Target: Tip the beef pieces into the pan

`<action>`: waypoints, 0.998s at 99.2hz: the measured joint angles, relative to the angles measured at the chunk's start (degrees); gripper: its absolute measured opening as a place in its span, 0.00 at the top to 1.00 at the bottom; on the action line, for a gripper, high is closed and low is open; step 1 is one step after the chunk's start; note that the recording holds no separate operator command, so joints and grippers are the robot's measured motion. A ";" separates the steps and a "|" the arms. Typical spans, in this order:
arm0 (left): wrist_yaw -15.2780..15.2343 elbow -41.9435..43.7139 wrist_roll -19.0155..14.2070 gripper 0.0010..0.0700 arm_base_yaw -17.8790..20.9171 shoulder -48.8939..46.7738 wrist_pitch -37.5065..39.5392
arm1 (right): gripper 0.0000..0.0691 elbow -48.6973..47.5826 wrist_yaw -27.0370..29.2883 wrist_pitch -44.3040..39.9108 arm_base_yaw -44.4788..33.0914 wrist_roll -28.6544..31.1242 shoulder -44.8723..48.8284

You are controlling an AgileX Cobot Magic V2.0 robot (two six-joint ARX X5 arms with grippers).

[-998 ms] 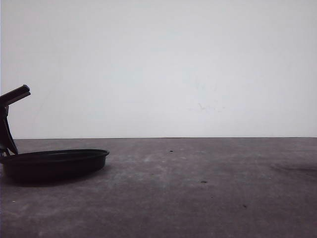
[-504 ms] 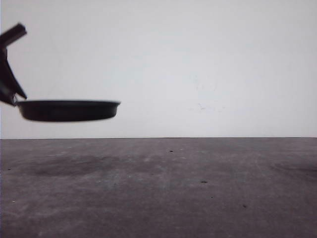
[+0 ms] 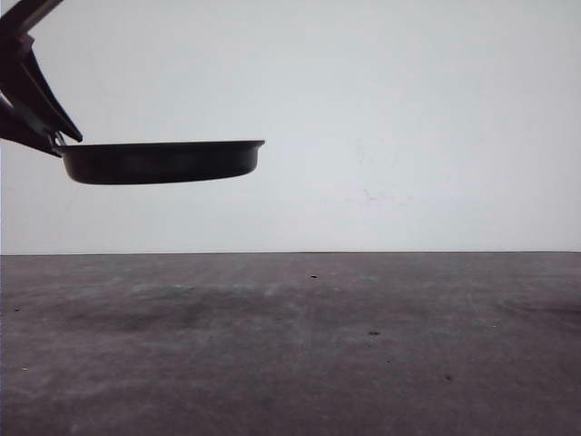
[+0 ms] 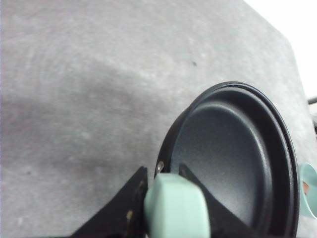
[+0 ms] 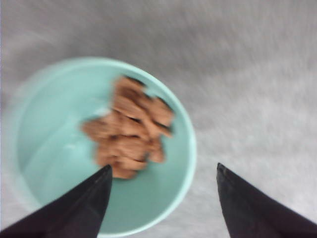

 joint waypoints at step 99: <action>-1.36 0.00 0.17 0.93 -0.37 -0.13 0.02 | 0.93 -9.66 -6.08 13.62 -2.75 -0.17 3.80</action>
